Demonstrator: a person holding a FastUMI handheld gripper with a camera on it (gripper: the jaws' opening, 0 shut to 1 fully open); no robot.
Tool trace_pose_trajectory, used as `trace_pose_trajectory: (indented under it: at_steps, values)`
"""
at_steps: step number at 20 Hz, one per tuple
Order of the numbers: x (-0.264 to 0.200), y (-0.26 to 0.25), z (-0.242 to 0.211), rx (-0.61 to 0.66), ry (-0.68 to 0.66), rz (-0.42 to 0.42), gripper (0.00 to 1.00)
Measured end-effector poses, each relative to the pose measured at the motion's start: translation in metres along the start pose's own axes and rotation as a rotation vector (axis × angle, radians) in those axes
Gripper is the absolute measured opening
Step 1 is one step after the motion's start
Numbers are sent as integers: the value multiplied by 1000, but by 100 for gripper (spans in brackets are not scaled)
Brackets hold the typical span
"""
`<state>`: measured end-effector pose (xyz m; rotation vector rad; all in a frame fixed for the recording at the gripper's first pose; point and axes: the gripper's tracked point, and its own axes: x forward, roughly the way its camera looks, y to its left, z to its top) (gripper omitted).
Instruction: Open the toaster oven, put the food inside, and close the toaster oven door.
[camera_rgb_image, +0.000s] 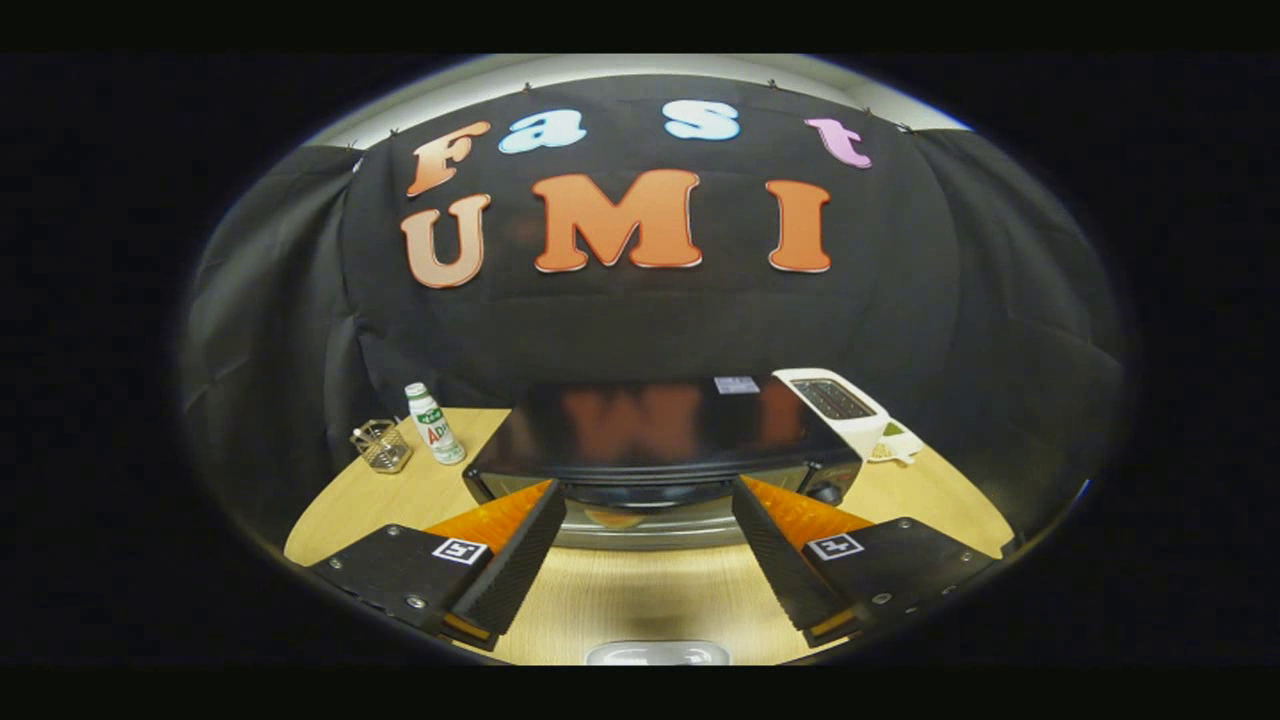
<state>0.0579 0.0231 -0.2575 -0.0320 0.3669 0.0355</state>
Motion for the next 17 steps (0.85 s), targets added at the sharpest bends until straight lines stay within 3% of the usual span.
trace_pose_trajectory:
  at_steps: [6, 11, 17]
  values:
    - [-41, 2, 83, 16, -117, 13, 100]
    - [-76, -12, 139, 13, -195, -24, 100]
    - [-98, -24, 162, 11, -223, -43, 100]
